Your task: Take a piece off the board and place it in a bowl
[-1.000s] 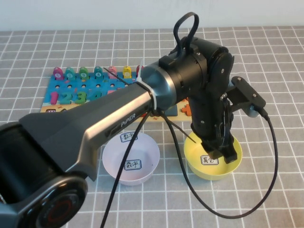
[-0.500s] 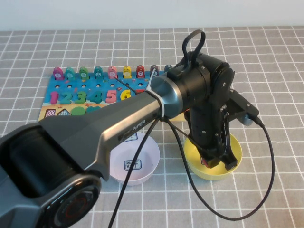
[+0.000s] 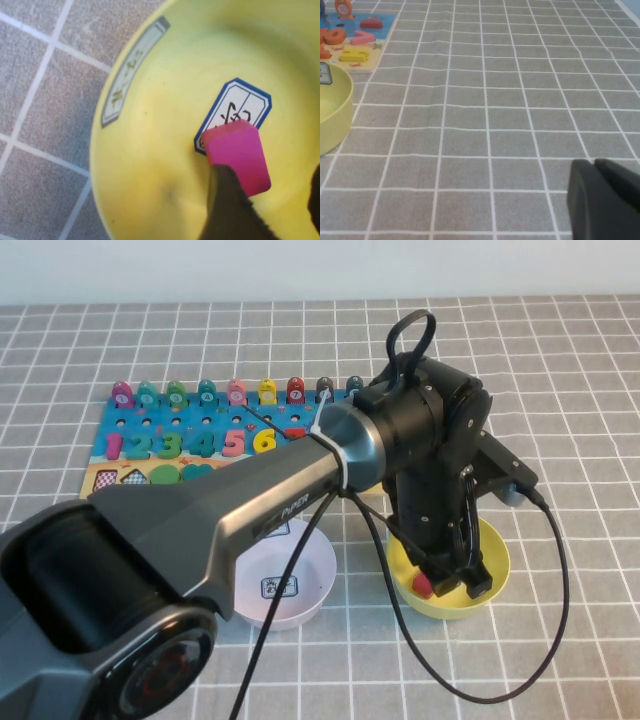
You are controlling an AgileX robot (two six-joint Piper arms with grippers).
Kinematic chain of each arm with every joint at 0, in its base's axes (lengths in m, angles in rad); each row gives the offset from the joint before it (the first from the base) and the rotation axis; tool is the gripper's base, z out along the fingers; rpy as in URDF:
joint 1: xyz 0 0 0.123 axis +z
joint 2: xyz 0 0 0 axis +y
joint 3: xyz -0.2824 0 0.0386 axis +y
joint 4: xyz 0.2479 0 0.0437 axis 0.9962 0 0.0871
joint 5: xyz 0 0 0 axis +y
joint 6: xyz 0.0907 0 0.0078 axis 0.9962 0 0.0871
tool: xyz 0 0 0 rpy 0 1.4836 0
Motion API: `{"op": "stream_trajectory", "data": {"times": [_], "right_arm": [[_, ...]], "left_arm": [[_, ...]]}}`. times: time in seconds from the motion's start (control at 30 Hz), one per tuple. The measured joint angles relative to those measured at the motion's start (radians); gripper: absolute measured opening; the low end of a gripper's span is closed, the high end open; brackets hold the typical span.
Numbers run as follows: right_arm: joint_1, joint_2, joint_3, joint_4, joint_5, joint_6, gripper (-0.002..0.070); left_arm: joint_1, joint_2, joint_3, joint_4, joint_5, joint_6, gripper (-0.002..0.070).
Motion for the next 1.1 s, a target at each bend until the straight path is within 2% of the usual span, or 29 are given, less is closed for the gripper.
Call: {"op": "stream_trajectory", "data": {"times": [0.13, 0.33, 0.4, 0.47, 0.53, 0.63, 0.9, 1.1], "right_arm": [[0.0, 0.0, 0.0, 0.0, 0.0, 0.0, -0.0019], [0.0, 0.0, 0.0, 0.0, 0.0, 0.0, -0.0019], [0.0, 0.0, 0.0, 0.0, 0.0, 0.0, -0.0019], [0.0, 0.0, 0.0, 0.0, 0.0, 0.0, -0.0019], [0.0, 0.0, 0.0, 0.0, 0.0, 0.0, -0.0019], [0.0, 0.0, 0.0, 0.0, 0.0, 0.0, -0.0019], [0.0, 0.0, 0.0, 0.0, 0.0, 0.0, -0.0019], [0.0, 0.0, 0.0, 0.0, 0.0, 0.0, -0.0019]], "left_arm": [[0.002, 0.0, 0.0, -0.002, 0.0, 0.0, 0.036], [0.011, -0.06, 0.002, 0.007, 0.0, 0.0, 0.0365], [0.022, -0.119, 0.002, 0.001, 0.0, 0.0, 0.0321], [0.047, -0.183, 0.018, -0.012, 0.0, 0.0, 0.0235], [0.087, -0.262, 0.058, -0.011, -0.002, 0.0, 0.0111], [0.154, -0.381, 0.161, 0.013, -0.028, 0.0, 0.0033], [0.333, -0.749, 0.574, 0.027, -0.25, -0.002, 0.0], [0.384, -1.003, 0.848, 0.027, -0.431, -0.011, -0.0001]]}}
